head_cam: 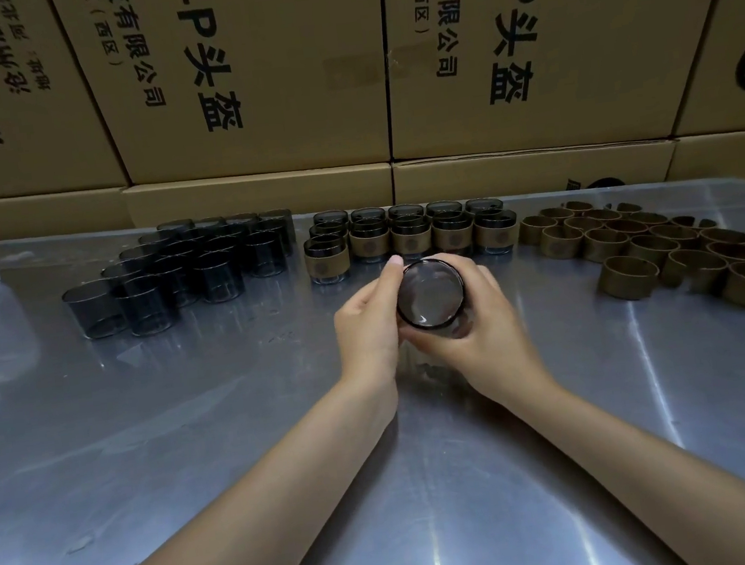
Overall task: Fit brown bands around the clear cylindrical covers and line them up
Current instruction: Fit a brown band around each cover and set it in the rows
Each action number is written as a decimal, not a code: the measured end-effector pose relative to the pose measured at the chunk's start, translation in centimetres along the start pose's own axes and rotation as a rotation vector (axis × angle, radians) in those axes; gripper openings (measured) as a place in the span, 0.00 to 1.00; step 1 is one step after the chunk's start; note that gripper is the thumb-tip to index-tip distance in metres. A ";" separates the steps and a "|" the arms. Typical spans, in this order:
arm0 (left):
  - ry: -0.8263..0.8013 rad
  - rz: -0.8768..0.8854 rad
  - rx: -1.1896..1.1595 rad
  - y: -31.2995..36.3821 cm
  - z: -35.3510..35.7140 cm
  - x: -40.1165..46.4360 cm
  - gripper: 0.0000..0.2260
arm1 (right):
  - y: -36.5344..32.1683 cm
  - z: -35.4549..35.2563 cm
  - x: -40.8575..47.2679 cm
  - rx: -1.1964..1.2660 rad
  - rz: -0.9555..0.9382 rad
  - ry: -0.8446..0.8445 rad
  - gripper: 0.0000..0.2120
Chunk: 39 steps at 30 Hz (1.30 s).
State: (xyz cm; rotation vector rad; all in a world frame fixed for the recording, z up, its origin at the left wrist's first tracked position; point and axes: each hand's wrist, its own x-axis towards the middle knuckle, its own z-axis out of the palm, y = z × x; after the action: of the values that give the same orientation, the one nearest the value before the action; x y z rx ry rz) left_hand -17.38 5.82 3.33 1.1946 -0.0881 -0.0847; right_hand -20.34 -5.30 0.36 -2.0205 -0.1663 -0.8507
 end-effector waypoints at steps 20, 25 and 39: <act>-0.491 0.036 0.402 2.7 -0.5 0.2 0.16 | 0.0 -0.6 0.4 0.156 0.124 0.026 0.22; -0.655 -0.018 0.416 4.0 -2.0 1.3 0.14 | -0.3 -1.0 0.4 0.320 0.140 -0.039 0.19; -0.345 -0.200 0.255 2.8 -2.7 2.4 0.15 | -0.7 -0.7 0.1 0.222 0.089 -0.130 0.28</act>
State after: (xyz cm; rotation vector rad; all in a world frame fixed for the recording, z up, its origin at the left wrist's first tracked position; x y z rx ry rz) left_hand -14.66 9.12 5.01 1.4323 -0.2894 -0.4670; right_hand -20.94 -5.44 1.17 -1.8602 -0.2317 -0.6170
